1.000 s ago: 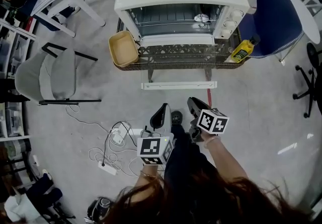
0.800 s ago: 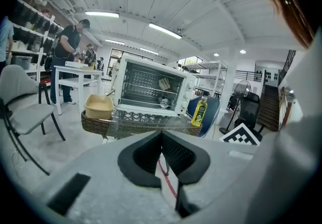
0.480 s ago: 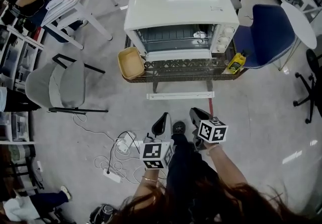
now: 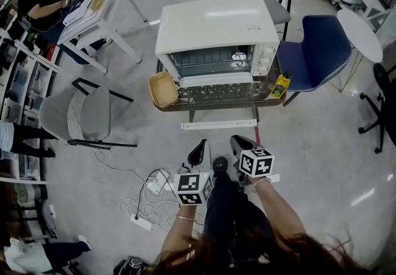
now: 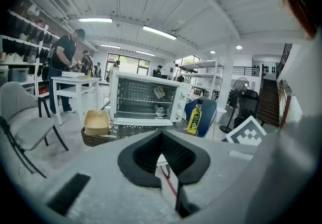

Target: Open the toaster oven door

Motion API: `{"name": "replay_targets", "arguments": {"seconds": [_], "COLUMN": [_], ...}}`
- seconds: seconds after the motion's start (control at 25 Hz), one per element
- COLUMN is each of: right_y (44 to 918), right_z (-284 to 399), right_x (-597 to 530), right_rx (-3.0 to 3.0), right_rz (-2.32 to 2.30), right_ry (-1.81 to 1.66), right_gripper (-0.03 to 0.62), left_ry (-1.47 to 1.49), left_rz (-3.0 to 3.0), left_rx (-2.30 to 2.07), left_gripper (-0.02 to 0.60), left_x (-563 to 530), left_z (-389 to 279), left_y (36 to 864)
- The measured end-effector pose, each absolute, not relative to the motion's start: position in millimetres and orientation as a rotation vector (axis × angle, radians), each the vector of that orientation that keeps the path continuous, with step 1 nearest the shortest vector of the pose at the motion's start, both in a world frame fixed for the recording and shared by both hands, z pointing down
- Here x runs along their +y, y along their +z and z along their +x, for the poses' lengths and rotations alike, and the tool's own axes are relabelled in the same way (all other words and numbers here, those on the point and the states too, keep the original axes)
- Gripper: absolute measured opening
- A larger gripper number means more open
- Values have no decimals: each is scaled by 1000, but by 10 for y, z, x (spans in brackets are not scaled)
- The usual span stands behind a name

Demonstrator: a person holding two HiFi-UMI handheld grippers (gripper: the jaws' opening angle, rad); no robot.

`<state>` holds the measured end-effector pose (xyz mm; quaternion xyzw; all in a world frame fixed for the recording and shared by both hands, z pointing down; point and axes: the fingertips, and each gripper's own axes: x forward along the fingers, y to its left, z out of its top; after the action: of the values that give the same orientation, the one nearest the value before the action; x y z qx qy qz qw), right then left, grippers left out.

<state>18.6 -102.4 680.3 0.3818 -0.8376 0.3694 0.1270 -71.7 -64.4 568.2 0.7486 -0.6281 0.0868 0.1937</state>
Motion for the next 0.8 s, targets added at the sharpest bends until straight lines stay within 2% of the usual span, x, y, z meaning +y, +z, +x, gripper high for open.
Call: {"name": "replay_targets", "arguments": {"seconds": [0.8], "right_y": [6115], "right_z": [462], "right_x": [-1075], "right_rx": [-2475], "right_rz": [1130], "right_ry": [940], "right_gripper": [2], "left_ry": [318], "left_rz": [2137], "left_rx": [-1768], "left_gripper": [15], "left_x": [-742], "left_z": [-469], "left_y": [5137]}}
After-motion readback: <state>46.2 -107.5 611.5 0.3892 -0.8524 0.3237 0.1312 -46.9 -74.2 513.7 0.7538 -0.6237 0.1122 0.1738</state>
